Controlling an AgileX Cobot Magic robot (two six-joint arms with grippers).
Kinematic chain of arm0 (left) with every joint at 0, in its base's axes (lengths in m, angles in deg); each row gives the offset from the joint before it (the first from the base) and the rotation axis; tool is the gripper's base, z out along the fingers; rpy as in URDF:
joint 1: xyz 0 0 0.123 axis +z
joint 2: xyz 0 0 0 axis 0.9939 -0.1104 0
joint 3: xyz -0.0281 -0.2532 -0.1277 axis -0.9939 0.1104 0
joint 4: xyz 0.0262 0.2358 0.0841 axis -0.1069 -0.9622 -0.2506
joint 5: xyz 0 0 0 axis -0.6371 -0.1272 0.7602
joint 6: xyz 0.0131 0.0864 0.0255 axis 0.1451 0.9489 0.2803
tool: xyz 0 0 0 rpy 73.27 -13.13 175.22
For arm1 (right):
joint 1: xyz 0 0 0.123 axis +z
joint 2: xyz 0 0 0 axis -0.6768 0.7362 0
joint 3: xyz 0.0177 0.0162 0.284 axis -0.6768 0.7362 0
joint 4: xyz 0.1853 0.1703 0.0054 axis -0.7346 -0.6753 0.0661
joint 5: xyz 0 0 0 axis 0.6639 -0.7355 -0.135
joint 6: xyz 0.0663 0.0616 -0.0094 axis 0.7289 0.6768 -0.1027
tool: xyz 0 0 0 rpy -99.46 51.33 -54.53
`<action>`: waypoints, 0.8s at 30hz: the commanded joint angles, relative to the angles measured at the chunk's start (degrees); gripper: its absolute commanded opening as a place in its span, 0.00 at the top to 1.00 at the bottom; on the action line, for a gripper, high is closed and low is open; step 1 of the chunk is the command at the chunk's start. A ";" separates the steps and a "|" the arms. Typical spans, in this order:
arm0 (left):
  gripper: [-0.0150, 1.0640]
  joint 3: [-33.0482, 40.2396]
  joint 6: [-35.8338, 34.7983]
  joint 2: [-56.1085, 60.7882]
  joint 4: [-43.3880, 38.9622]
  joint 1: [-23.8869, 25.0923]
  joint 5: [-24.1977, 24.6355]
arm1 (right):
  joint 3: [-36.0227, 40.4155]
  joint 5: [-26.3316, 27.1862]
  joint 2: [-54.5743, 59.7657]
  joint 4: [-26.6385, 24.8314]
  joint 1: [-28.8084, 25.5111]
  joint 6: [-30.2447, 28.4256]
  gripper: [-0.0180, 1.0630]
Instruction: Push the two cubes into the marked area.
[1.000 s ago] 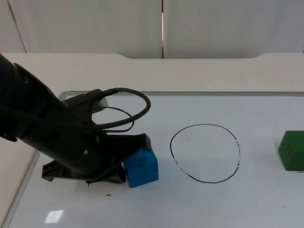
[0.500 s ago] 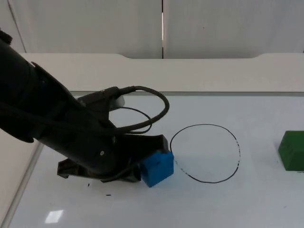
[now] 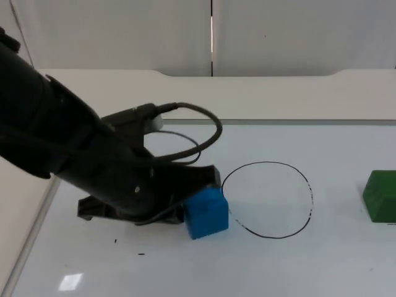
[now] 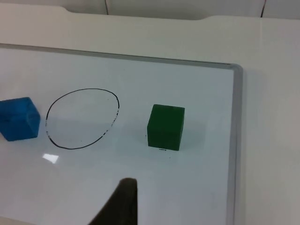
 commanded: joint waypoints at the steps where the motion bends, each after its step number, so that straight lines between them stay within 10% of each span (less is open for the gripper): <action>1: 0.99 -0.92 -0.09 0.13 0.78 -0.34 0.18 | 0.21 0.39 -0.26 0.33 -0.33 -0.21 0.01; 24: 0.99 -1.61 -0.09 -2.38 1.88 -3.13 -0.31 | 0.21 0.39 -0.26 0.33 -0.33 -0.21 0.01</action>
